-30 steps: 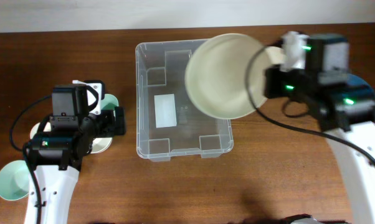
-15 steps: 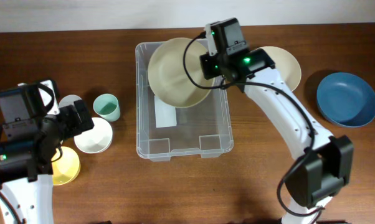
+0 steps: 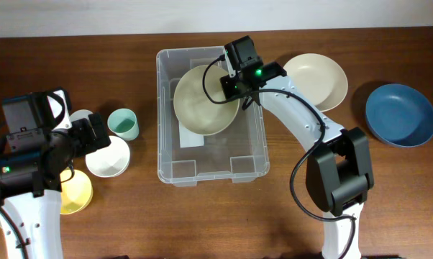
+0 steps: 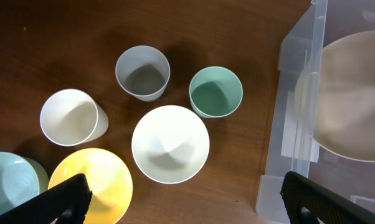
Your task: Pack container
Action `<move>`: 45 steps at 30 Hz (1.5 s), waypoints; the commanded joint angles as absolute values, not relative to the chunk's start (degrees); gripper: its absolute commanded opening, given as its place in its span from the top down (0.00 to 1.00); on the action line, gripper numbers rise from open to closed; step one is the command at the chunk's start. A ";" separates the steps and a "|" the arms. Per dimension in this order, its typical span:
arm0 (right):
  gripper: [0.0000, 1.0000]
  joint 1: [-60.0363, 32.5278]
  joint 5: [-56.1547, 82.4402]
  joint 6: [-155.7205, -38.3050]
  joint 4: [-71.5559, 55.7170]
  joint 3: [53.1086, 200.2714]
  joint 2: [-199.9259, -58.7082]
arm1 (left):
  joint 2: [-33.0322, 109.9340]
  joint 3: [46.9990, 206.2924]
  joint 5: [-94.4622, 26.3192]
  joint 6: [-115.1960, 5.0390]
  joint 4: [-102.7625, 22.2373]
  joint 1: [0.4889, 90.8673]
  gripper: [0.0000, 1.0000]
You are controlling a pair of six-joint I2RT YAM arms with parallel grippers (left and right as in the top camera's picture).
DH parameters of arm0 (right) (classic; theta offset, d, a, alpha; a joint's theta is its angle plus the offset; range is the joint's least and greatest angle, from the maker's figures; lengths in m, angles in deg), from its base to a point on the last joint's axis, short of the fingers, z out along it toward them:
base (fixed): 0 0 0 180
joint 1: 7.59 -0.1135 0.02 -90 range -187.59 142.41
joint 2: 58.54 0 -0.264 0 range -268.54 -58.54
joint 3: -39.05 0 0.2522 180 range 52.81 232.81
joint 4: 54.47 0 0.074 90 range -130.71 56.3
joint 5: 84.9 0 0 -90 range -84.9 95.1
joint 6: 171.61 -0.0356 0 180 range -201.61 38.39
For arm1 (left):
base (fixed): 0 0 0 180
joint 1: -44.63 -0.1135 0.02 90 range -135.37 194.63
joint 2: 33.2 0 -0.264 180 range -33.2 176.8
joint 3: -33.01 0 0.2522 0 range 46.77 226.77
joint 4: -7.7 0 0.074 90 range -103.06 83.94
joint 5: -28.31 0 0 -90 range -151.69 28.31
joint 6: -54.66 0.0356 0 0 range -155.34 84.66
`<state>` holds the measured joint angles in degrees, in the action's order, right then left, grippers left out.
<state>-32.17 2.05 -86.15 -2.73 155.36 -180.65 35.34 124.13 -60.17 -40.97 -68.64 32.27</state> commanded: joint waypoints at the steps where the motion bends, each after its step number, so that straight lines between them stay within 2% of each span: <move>1: 0.86 -32.26 1.39 -86.76 -3.27 156.64 -180.54 | 35.38 125.20 -59.56 -40.47 -68.25 32.09 0.00; 2: 0.79 -32.28 1.39 -86.76 -3.27 156.64 -180.54 | 35.38 125.20 -59.56 -40.47 -68.16 32.09 0.00; 5: 0.69 -32.28 1.39 -86.76 -3.06 156.67 -179.93 | 35.38 125.20 -59.56 -40.47 -68.08 32.09 0.00; 7: 0.55 -32.26 1.37 -86.74 -2.73 156.67 -178.29 | 35.38 125.20 -59.56 -40.47 -68.08 32.09 0.00; 11: 0.35 -31.32 1.35 -86.70 -0.24 157.56 -171.32 | 35.38 125.20 -59.56 -40.47 -68.08 32.09 0.00; 15: 0.24 -26.33 1.37 -86.04 1.62 158.26 -162.73 | 35.38 125.20 -59.56 -40.47 -67.94 32.09 0.00; 19: 0.21 -17.68 1.37 -79.11 7.57 158.24 -161.68 | 35.38 125.20 -59.56 -40.47 -67.79 32.09 0.00; 25: 0.20 -8.85 1.57 -74.11 16.83 158.22 -169.68 | 35.38 125.20 -59.56 -40.47 -67.57 32.09 0.00; 34: 0.20 -8.48 -0.11 -71.27 20.02 158.22 -180.58 | 35.38 125.20 -59.56 -40.47 -67.59 32.09 0.00; 45: 0.15 -11.93 0.32 -64.27 21.95 157.98 -182.79 | 35.38 125.20 -59.56 -40.47 -67.59 32.09 0.00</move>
